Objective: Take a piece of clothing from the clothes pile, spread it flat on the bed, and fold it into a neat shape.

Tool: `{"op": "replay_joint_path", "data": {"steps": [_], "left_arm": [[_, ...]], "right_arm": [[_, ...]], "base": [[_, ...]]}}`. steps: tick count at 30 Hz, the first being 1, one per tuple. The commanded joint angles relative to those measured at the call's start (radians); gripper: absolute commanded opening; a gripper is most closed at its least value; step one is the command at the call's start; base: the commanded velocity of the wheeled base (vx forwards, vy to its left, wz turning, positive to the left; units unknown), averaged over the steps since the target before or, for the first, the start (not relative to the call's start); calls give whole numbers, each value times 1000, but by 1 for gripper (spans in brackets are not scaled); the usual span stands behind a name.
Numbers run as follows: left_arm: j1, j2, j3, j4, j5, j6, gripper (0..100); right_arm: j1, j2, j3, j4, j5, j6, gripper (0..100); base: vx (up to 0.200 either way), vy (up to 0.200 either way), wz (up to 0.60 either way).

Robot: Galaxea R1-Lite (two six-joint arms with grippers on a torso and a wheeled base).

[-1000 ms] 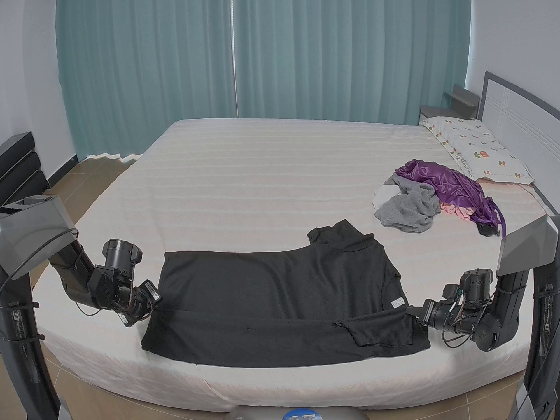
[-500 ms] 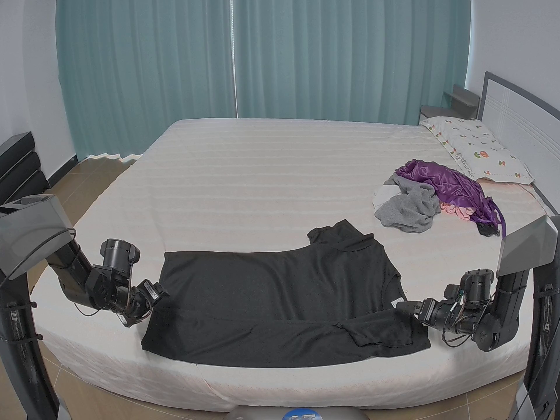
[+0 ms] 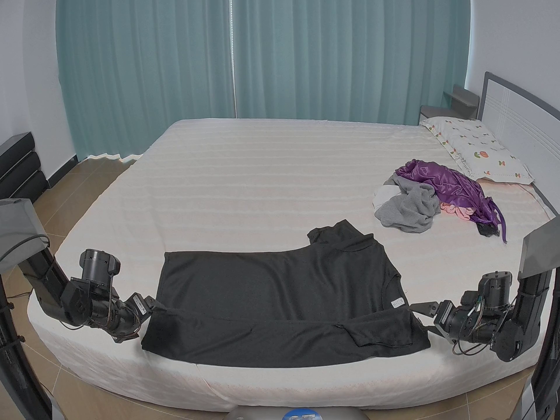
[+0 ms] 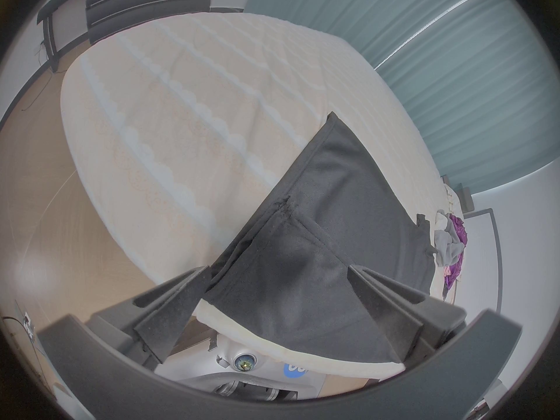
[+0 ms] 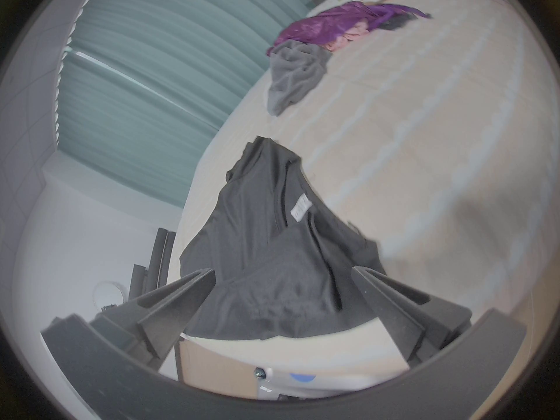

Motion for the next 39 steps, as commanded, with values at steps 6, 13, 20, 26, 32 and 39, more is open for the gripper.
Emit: {"op": "replay_joint_path", "data": {"steps": [6,13,20,26,32,39], "left_arm": [[-5,-10,56,-32,0,-4,100],[-9,17,66,-34,38,-1,100],[-48,105,64,-137,149,-4,100],[-95,178,40,-216,254,-5,100],[-102,181,35,-222,261,-36,0],[-91,170,52,-221,288,-79,0]], "right_arm": [[103,-35,116,-63,-74,167,100],[134,-17,164,-109,-95,210,100],[134,19,161,-132,-94,220,100],[131,51,164,-166,-95,222,100],[130,49,164,-166,-95,222,100],[131,54,164,-166,-134,219,100]], "base": [[-200,0,0],[0,0,0],[0,0,0],[0,0,0],[0,0,0],[0,0,0]]}}
